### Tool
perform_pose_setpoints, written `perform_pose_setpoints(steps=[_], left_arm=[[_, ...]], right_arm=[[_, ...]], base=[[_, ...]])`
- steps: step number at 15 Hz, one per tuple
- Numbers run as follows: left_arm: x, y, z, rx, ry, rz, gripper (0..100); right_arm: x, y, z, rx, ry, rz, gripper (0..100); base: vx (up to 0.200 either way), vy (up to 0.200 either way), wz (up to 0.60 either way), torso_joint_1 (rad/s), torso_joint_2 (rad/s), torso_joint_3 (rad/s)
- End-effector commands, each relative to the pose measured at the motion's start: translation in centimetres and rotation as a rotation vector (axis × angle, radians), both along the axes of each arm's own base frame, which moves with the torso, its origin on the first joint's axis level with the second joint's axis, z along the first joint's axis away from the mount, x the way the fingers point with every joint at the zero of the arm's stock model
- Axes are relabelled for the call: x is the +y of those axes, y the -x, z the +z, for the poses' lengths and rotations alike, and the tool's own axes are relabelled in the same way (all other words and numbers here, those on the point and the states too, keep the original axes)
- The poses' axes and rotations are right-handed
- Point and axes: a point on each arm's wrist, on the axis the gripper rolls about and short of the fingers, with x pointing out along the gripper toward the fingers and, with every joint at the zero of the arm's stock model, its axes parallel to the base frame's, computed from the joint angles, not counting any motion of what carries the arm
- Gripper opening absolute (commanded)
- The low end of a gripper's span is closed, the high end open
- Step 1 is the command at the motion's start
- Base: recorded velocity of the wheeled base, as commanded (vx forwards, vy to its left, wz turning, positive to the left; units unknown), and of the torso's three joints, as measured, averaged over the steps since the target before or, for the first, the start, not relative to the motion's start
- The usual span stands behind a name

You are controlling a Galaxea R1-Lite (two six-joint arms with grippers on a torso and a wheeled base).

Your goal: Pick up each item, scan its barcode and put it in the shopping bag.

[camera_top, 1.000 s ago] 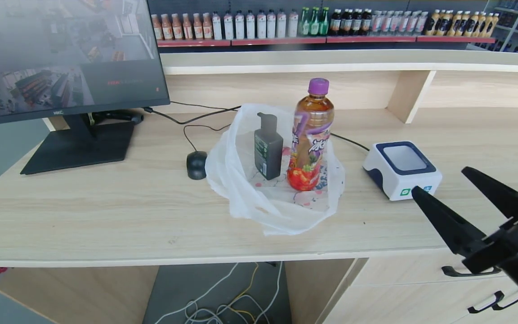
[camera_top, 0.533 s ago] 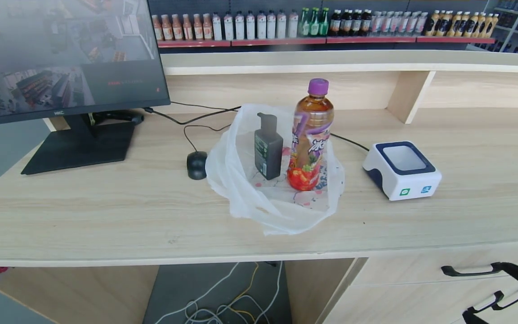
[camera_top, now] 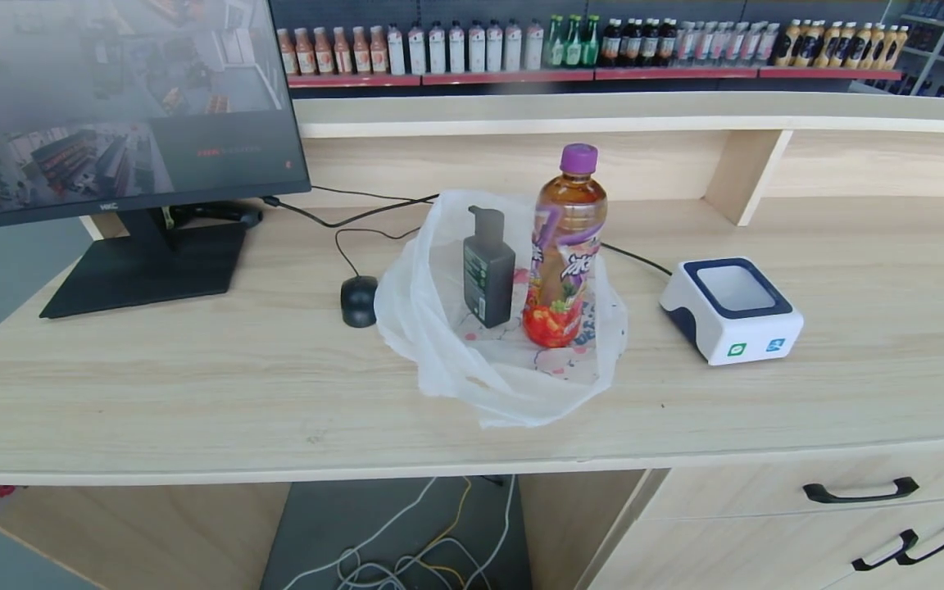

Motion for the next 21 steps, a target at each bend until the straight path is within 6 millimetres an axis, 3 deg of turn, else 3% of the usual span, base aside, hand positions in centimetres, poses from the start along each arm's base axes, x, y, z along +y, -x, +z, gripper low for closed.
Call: perform_pose_setpoints(steps=[1,3,6,14,17,21], left_arm=[[0.0,0.0,0.0,0.000,-0.001,0.001,100],[0.0,0.0,0.0,0.000,0.000,0.001,100],[0.0,0.0,0.0,0.000,-0.001,-0.001,100],[0.0,0.0,0.0,0.000,0.000,0.001,100],[0.0,0.0,0.0,0.000,0.000,0.001,100],[0.0,0.0,0.0,0.000,0.000,0.001,100]], right_arm=[[0.6,-0.3,0.1,0.078,-0.023,-0.349,100],[0.8,-0.5,0.1,0.104,-0.014,-0.449,100],[0.9,0.4,-0.1,-0.016,-0.042,-0.555,100],[0.9,0.8,-0.2,-0.058,-0.053,-0.527,100],[0.9,0.8,-0.2,-0.058,-0.053,-0.527,100],[0.9,0.8,-0.2,-0.058,-0.053,-0.527,100]], base=[[0.000,0.000,0.00,0.000,0.00,0.000],[0.000,0.000,0.00,0.000,0.00,0.000],[0.000,0.000,0.00,0.000,0.00,0.000],[0.000,0.000,0.00,0.000,0.00,0.000],[-0.200,0.000,0.00,0.001,0.00,0.001],[0.000,0.000,0.00,0.000,0.00,0.000]])
